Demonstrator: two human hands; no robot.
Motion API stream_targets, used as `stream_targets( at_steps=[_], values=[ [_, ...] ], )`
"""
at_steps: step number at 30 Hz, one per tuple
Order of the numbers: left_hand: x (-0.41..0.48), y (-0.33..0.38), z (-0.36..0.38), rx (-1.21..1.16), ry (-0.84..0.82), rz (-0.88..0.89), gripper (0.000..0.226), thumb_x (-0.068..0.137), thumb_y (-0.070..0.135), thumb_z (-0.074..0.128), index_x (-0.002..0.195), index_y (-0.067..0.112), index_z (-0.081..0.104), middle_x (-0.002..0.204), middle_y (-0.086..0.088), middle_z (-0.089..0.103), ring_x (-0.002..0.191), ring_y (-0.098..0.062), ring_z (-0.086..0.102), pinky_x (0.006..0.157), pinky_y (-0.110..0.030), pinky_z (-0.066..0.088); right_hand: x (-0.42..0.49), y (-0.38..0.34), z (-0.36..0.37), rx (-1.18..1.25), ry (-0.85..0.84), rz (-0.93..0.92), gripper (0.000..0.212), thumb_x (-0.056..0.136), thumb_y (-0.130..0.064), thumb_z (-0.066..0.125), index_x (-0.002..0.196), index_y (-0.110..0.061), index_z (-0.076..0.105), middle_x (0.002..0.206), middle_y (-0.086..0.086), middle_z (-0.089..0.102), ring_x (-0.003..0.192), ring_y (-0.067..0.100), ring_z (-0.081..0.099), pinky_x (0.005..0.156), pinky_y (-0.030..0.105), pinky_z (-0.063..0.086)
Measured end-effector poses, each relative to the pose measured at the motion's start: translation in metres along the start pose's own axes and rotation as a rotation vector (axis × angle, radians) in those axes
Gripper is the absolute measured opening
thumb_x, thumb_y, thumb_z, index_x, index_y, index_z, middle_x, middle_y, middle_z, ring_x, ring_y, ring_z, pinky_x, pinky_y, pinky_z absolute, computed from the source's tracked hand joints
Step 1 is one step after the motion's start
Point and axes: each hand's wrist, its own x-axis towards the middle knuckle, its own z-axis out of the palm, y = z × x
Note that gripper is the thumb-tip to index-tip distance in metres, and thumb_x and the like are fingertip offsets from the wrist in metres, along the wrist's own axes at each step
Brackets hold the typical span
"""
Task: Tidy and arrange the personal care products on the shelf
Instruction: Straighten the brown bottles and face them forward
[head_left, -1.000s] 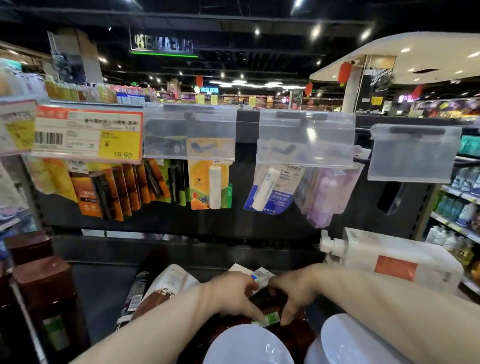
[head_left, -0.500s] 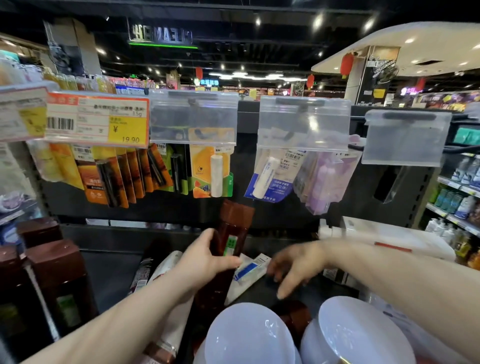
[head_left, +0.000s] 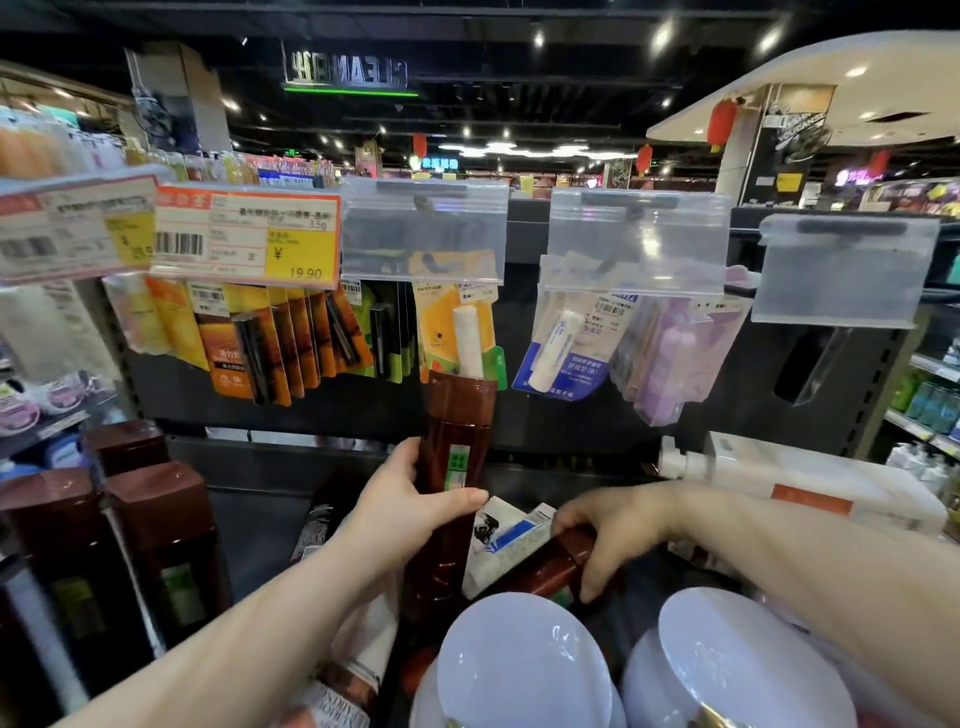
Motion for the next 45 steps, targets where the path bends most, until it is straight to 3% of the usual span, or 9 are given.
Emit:
stream_targets(
  at_steps=[4,8,13,19,24,32,37,39,45],
  values=[
    [-0.002,0.007,-0.005,-0.009,0.04,0.012,0.05,0.061,0.028,0.083,0.097,0.039,0.05,0.105,0.008,0.064,0.098,-0.012,0.061,0.083,-0.033,0.051,-0.014,0.004,0.0,0.372,0.171,-0.159,0.046,0.067,-0.011,0.082,0.098,-0.029,0.053,0.098,-0.002,0.063,0.08,0.004,0.066,0.064,0.02,0.052],
    [-0.015,0.011,-0.009,-0.022,0.055,0.032,0.048,0.052,0.035,0.081,0.089,0.048,0.052,0.096,0.016,0.066,0.091,-0.004,0.064,0.075,-0.025,0.05,-0.027,-0.01,-0.002,0.615,0.368,-0.284,0.05,0.063,-0.013,0.083,0.102,-0.031,0.058,0.1,-0.002,0.067,0.087,0.012,0.069,0.065,0.024,0.055],
    [-0.032,0.021,-0.012,-0.027,0.109,0.08,0.049,0.056,0.03,0.083,0.084,0.057,0.054,0.09,0.022,0.069,0.087,-0.001,0.065,0.076,-0.026,0.05,-0.037,-0.037,0.002,0.463,0.452,-0.289,0.053,0.065,-0.025,0.082,0.106,-0.043,0.053,0.103,-0.008,0.063,0.095,0.009,0.063,0.066,0.017,0.052],
    [-0.051,0.041,-0.02,0.007,0.192,0.128,0.044,0.063,0.029,0.08,0.08,0.059,0.053,0.085,0.029,0.065,0.081,0.007,0.063,0.063,-0.014,0.047,-0.041,-0.041,0.018,0.43,0.308,-0.14,0.056,0.068,-0.018,0.081,0.115,-0.03,0.052,0.107,-0.002,0.064,0.097,0.014,0.062,0.07,0.026,0.056],
    [-0.075,0.056,-0.027,-0.022,0.259,0.159,0.036,0.066,0.024,0.08,0.082,0.046,0.056,0.083,0.022,0.067,0.078,0.003,0.064,0.069,-0.022,0.047,-0.05,-0.045,0.02,0.342,0.492,-0.194,0.061,0.067,-0.013,0.081,0.118,-0.029,0.051,0.104,-0.008,0.064,0.102,0.011,0.058,0.094,0.033,0.047],
    [-0.14,0.072,-0.04,-0.043,0.428,0.231,0.038,0.06,0.025,0.08,0.083,0.046,0.059,0.085,0.017,0.069,0.079,0.001,0.065,0.062,-0.012,0.051,-0.095,-0.086,0.021,0.264,0.722,-0.632,0.048,0.061,-0.01,0.084,0.094,-0.035,0.06,0.089,-0.019,0.066,0.083,-0.013,0.06,0.066,0.004,0.045],
    [-0.177,0.069,-0.063,-0.027,0.577,0.212,0.044,0.062,0.012,0.08,0.082,0.047,0.062,0.086,0.01,0.072,0.082,-0.008,0.068,0.073,-0.026,0.049,-0.106,-0.117,0.027,0.397,0.682,-0.717,0.041,0.061,-0.017,0.083,0.092,-0.032,0.061,0.096,-0.009,0.07,0.094,0.009,0.065,0.086,0.031,0.05],
    [-0.188,0.066,-0.074,-0.047,0.612,0.197,0.041,0.059,0.014,0.079,0.082,0.044,0.063,0.086,0.009,0.073,0.082,-0.009,0.069,0.073,-0.029,0.05,-0.106,-0.134,0.034,0.4,0.663,-0.736,0.041,0.064,-0.018,0.082,0.092,-0.036,0.058,0.101,-0.008,0.069,0.099,0.013,0.063,0.087,0.033,0.049],
    [-0.218,0.054,-0.108,-0.098,0.641,0.166,0.041,0.065,0.007,0.074,0.098,0.026,0.06,0.088,0.007,0.074,0.082,-0.011,0.07,0.07,-0.027,0.051,-0.092,-0.198,0.064,0.341,0.602,-0.751,0.038,0.065,-0.023,0.083,0.088,-0.039,0.057,0.087,-0.018,0.066,0.08,-0.01,0.06,0.061,0.005,0.044]
  ],
)
